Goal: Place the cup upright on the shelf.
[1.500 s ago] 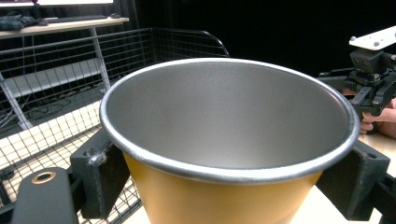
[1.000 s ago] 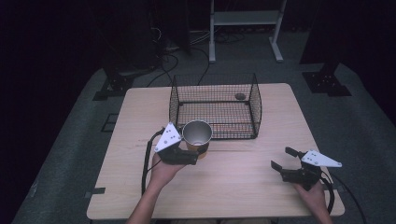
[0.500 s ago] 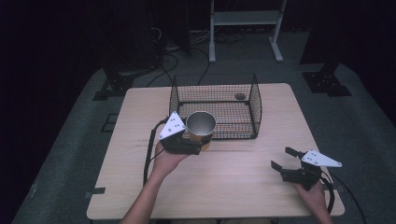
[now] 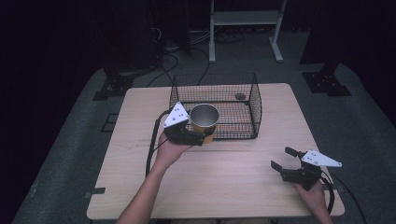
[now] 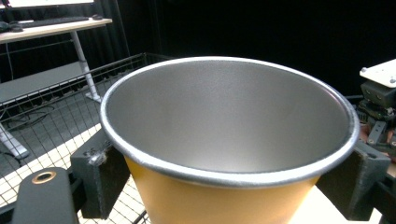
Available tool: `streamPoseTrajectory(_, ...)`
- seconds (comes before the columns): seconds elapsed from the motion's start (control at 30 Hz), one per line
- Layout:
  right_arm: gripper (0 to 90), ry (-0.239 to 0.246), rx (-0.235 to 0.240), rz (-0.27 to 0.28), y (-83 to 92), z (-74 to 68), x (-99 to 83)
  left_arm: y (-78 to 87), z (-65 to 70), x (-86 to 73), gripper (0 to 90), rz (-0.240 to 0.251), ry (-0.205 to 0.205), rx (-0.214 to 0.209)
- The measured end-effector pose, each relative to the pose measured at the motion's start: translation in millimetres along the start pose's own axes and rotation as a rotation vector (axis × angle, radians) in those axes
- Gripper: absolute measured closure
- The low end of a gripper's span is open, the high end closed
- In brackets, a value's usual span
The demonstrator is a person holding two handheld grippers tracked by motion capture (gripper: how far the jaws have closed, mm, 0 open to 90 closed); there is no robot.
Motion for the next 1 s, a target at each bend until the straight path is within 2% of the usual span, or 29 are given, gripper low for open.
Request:
streamPoseTrajectory(0.47,13.4,0.001,0.002,0.003,-0.1,0.2,0.0,-20.3,-15.1,12.5,14.0,-0.009,0.009,-0.007)
streamPoseTrajectory(0.73,13.4,-0.001,0.005,0.006,-0.1,0.5,0.0,-32.3,-19.4,18.8,14.0,-0.015,0.011,-0.016)
streamPoseTrajectory(1.0,13.4,-0.003,0.007,0.007,0.0,0.8,0.0,-43.0,-26.9,19.4,14.0,-0.023,0.023,-0.022)
Point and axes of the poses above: each handheld gripper's, and its own axes: y roughly backward along the jaws, x roughly out of its top, z roughly to its right, the point moved 1 cm from there along -y, roughly forward along the jaws, and after that the axes turned 3 degrees about -y, right-handed, at the moved point
